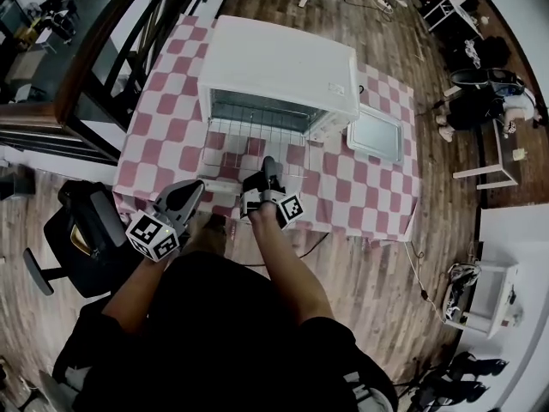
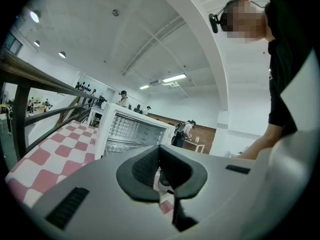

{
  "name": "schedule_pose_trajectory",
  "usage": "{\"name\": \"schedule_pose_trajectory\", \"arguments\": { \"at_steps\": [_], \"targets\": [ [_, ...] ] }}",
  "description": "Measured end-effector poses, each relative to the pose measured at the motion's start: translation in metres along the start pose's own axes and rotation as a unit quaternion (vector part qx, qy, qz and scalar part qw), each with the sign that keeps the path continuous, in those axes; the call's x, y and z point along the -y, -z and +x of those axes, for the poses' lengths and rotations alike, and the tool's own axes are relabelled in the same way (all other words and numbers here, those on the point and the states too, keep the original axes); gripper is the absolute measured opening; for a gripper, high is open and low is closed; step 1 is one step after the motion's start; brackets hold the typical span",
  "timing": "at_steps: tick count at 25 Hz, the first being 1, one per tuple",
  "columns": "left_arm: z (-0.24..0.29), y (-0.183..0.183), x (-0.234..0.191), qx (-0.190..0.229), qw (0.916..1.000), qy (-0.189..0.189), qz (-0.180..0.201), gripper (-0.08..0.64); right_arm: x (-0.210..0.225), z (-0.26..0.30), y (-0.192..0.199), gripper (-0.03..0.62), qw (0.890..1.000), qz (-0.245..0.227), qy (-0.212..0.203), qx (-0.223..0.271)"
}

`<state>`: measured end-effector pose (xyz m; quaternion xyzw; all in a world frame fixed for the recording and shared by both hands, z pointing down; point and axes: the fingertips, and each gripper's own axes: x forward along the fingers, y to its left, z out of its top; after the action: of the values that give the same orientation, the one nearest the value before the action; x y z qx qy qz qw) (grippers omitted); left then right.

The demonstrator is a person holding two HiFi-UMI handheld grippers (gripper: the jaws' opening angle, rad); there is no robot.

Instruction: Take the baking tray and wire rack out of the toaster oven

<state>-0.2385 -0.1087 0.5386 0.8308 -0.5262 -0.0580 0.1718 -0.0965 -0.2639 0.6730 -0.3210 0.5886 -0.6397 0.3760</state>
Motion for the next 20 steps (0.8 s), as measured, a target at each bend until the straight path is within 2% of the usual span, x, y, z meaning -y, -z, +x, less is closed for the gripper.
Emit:
{"name": "schedule_pose_trajectory", "arguments": {
  "at_steps": [8,12,16,20],
  "targets": [
    [-0.062,0.030,0.071,0.006,0.9999,0.000,-0.010,-0.006,-0.015,-0.058,0.017,0.002,0.999,-0.005,-0.029,-0.023],
    [-0.094,0.043,0.098,-0.001,0.9999,0.004,-0.014,-0.006,-0.023,-0.097,0.021,0.002,0.999,0.008,-0.042,-0.014],
    [-0.110,0.048,0.113,0.000,0.9999,0.006,-0.009,-0.006,-0.032,-0.141,0.008,0.002,0.999,0.010,-0.046,0.000],
    [-0.106,0.046,0.135,0.002,0.9997,0.024,0.005,-0.006,-0.043,-0.182,-0.024,0.002,0.999,0.004,-0.050,0.017]
  ]
}}
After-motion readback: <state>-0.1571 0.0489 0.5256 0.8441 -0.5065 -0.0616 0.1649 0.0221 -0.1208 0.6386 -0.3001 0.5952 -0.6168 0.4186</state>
